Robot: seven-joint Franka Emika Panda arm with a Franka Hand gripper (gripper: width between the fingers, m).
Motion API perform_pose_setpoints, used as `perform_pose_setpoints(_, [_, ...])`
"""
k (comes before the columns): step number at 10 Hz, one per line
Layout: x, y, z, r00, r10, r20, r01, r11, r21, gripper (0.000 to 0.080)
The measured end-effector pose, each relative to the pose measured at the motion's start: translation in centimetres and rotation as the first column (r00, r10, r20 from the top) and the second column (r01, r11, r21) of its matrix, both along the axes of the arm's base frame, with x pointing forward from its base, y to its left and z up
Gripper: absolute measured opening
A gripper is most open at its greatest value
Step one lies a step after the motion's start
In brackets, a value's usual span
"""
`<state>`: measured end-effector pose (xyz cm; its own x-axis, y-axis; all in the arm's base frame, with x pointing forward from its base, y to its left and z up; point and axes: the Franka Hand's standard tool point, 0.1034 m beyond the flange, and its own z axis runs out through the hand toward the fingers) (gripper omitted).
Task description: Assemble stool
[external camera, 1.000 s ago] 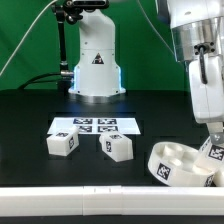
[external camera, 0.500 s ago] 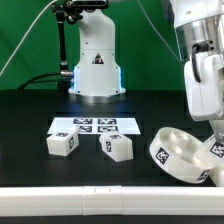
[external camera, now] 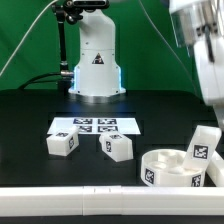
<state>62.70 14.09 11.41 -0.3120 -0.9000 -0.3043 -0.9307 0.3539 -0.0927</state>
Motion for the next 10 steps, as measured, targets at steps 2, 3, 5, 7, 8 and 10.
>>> perform_pose_setpoints(2, [0.0,-0.3,0.7,0.999,-0.031,0.005,0.031,0.999,0.022,0.0643])
perform_pose_setpoints(3, [0.0,-0.2,0.5,1.000,-0.030,0.003,0.030,0.999,0.021,0.0649])
perform_pose_setpoints(5, [-1.0,-0.6,-0.6,0.956,0.291,-0.029,-0.292,0.955,-0.051,0.0649])
perform_pose_setpoints(7, [-0.7,-2.7,-0.6,0.873,0.487,0.002,-0.485,0.871,-0.077,0.0649])
perform_pose_setpoints(8, [-0.8,-2.2,-0.7,0.893,0.450,-0.009,-0.450,0.890,-0.068,0.0649])
perform_pose_setpoints(10, [-0.8,-2.1,-0.7,0.891,0.455,-0.009,-0.454,0.888,-0.069,0.0649])
